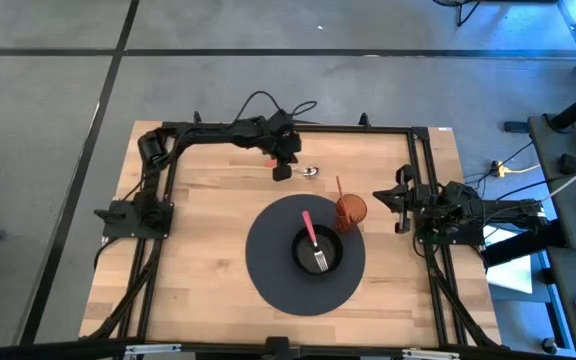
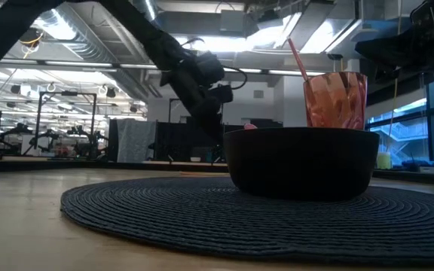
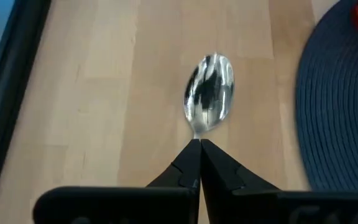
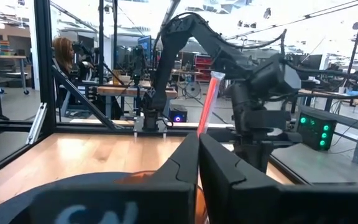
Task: Pick & Place Utensil
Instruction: Put the orange spoon into the black bowl
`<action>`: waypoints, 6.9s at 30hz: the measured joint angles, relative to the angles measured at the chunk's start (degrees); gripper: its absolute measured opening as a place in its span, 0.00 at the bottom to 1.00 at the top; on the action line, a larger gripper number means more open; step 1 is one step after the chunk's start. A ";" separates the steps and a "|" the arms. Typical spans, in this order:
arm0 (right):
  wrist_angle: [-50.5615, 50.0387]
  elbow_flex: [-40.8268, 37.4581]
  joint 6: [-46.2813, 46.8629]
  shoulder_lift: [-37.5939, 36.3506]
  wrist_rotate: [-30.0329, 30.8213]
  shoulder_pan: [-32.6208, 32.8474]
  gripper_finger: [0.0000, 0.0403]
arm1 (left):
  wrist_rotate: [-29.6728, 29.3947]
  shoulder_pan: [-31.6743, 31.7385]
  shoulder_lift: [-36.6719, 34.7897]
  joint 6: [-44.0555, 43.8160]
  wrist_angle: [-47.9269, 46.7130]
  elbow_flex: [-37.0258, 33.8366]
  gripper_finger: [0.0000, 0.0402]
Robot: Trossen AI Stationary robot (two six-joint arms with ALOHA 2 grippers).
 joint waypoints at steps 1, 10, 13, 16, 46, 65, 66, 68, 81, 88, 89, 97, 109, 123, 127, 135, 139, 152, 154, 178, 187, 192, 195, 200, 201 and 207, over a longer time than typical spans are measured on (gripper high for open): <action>-0.18 0.00 -0.15 0.00 0.03 0.00 0.04 | 0.03 -0.02 0.47 -0.56 -0.79 0.87 0.01; -0.40 0.00 -0.04 0.00 0.06 0.00 0.04 | -0.61 0.53 1.64 2.45 -0.80 2.51 0.02; -0.39 0.00 -0.57 0.00 0.06 0.00 0.04 | -0.53 1.11 1.64 8.74 -2.36 2.55 0.05; -0.41 0.00 -0.57 0.00 0.06 0.00 0.04 | -0.95 1.29 1.64 10.84 -6.04 2.55 0.07; -0.17 0.00 0.05 0.00 0.06 0.00 0.04 | -0.39 -2.25 2.02 11.68 -10.93 2.51 0.50; -0.72 0.00 0.32 0.00 0.04 0.00 0.04 | -0.59 4.76 6.60 10.11 -20.66 2.70 0.52; -0.75 0.00 0.33 0.00 0.04 0.00 0.04 | -0.55 4.76 6.55 10.10 -21.96 2.57 0.51; -0.76 0.00 0.65 0.00 0.04 0.00 0.04 | -0.54 4.76 6.43 10.05 -23.52 1.29 0.48; -0.62 0.00 0.73 0.00 0.03 0.00 0.04 | 5.73 3.44 2.82 8.21 -24.49 -5.39 0.35; -0.59 0.00 0.51 0.00 0.04 0.00 0.04 | -5.67 -0.39 -3.87 3.24 -18.37 -5.55 0.35; -0.58 0.00 0.51 0.00 0.04 0.00 0.04 | -8.30 -1.16 -4.06 2.48 -17.27 -5.54 0.35; -0.61 -0.02 0.92 -0.02 0.04 0.00 0.04 | -14.77 -5.56 -0.99 5.00 -9.08 -5.25 0.35; -0.66 -0.02 0.64 -0.02 0.03 0.00 0.04 | -13.30 -3.02 5.02 4.34 -9.23 -1.21 0.35; -0.79 -0.02 0.68 -0.02 0.04 0.00 0.04 | -12.60 -2.38 6.71 1.94 -11.91 -1.19 0.24; -0.80 -0.02 0.68 -0.02 0.02 0.00 0.04 | -12.25 -2.95 6.71 3.67 -12.55 -1.19 0.06; -0.78 -0.02 0.54 -0.02 0.04 0.00 0.04 | -17.11 -5.79 5.95 6.56 -13.40 -0.44 0.02; -0.78 -0.02 0.68 -0.02 0.04 0.00 0.04 | -19.58 -6.81 3.73 6.97 -14.33 -0.70 0.01; -0.78 -0.02 0.66 -0.02 0.04 0.00 0.04 | -22.31 -8.14 -1.80 6.65 -15.55 -0.53 0.01; -0.79 -0.02 0.56 -0.02 0.04 0.00 0.04 | -23.98 -9.12 -2.19 6.67 -16.56 -0.53 0.01; -0.61 -0.02 1.70 -0.02 0.02 0.00 0.04 | -39.91 -38.81 -11.43 -2.65 -22.86 5.50 0.01; -0.63 -0.02 1.86 -0.02 0.06 0.02 0.04 | -40.10 -44.94 3.52 -4.25 -31.61 24.39 0.01; -0.85 -0.02 2.01 0.00 0.01 0.02 0.04 | -40.94 -45.60 14.02 -4.54 -39.93 35.49 0.01; -1.02 -0.02 2.01 0.00 0.02 0.02 0.04 | -42.29 -45.41 18.97 -5.53 -43.58 40.30 0.01; -1.04 -0.02 2.01 -0.01 0.02 0.02 0.04 | -42.73 -45.55 22.85 -5.62 -47.00 43.92 0.01; -1.04 -0.02 2.01 0.00 0.02 0.01 0.04 | -42.35 -45.55 22.94 -5.60 -47.00 43.93 0.01; -1.02 -0.02 2.14 -0.01 0.02 0.02 0.04 | -41.47 -45.13 22.86 -6.01 -46.81 44.06 0.03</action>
